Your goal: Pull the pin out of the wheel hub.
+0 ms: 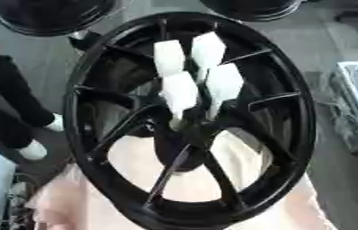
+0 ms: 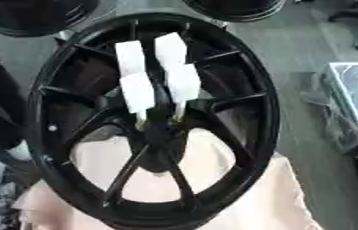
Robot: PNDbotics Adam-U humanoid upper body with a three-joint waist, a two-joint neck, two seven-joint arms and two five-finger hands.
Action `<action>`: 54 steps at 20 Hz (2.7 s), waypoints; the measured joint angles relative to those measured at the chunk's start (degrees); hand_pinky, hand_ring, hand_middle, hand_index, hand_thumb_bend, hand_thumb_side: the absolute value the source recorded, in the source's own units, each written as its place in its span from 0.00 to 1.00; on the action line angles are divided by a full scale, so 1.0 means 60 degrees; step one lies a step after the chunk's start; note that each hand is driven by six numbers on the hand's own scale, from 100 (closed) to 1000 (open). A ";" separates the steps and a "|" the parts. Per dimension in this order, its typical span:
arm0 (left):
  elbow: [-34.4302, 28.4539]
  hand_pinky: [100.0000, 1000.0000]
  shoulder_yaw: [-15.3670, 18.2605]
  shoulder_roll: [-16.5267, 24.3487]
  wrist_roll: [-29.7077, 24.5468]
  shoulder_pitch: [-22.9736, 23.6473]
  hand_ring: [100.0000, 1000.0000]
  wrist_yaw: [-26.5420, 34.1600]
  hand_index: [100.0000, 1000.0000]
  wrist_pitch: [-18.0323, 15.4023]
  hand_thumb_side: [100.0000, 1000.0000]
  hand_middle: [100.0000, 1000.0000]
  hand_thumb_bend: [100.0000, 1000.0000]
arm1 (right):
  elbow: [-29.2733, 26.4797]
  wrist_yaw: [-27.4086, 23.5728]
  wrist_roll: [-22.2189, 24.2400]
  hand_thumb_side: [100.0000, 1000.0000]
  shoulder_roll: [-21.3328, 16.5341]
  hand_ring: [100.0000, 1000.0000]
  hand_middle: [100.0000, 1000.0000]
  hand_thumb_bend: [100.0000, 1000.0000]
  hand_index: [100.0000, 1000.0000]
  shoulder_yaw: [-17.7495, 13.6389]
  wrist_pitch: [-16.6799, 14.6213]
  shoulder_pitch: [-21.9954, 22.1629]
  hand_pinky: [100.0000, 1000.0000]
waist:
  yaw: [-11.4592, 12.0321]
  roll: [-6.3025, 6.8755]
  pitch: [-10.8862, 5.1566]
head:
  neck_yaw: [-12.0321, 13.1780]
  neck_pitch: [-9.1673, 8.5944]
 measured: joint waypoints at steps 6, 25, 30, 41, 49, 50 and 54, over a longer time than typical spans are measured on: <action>-0.0060 0.70 0.0029 0.0000 0.0092 0.0001 0.82 0.0000 0.68 -0.0077 0.64 0.74 0.00 | 0.0014 -0.0252 -0.0195 0.30 -0.0010 0.51 0.55 0.00 0.81 -0.0179 0.0129 0.0123 0.85 | 0.0008 -0.0004 0.0000 | 0.0000 0.0000; -0.0124 0.69 0.0067 0.0008 0.0133 0.0007 0.82 -0.0080 0.68 -0.0075 0.64 0.74 0.00 | -0.2121 0.1758 0.1823 0.34 -0.0683 0.66 0.70 0.10 0.87 0.1963 -0.0751 -0.0540 0.83 | 0.0079 -0.0117 -0.0004 | -0.0037 0.0008; -0.0122 0.69 0.0016 0.0058 0.0119 0.0017 0.82 -0.0080 0.67 -0.0061 0.64 0.74 0.00 | -0.2221 0.2619 0.2684 0.40 -0.0712 0.67 0.70 0.15 0.86 0.2881 -0.1204 -0.0986 0.81 | 0.0078 -0.0180 -0.0009 | -0.0034 0.0043; -0.0114 0.69 0.0006 0.0091 0.0090 0.0079 0.82 -0.0080 0.67 -0.0032 0.64 0.74 0.00 | -0.1424 0.4707 0.4771 0.43 -0.0144 0.60 0.66 0.17 0.83 0.3746 -0.2121 -0.1160 0.76 | 0.0033 -0.0184 -0.0026 | 0.0009 0.0052; -0.0109 0.69 -0.0042 0.0091 0.0082 0.0081 0.82 -0.0080 0.67 -0.0024 0.65 0.74 0.00 | -0.0972 0.5502 0.6189 0.41 0.0179 0.58 0.65 0.22 0.83 0.3850 -0.2515 -0.1158 0.74 | 0.0026 -0.0183 -0.0026 | 0.0020 0.0054; -0.0107 0.69 -0.0043 0.0091 0.0078 0.0081 0.82 -0.0080 0.67 -0.0020 0.65 0.74 0.00 | -0.0937 0.5554 0.6314 0.41 0.0182 0.58 0.65 0.23 0.83 0.3850 -0.2545 -0.1157 0.74 | 0.0025 -0.0183 -0.0026 | 0.0022 0.0054; -0.0087 0.69 -0.0046 0.0091 0.0064 0.0081 0.82 -0.0080 0.67 -0.0008 0.65 0.74 0.00 | -0.0832 0.5766 0.6545 0.42 0.0213 0.60 0.64 0.24 0.83 0.3851 -0.2654 -0.1151 0.75 | 0.0025 -0.0183 -0.0026 | 0.0037 0.0055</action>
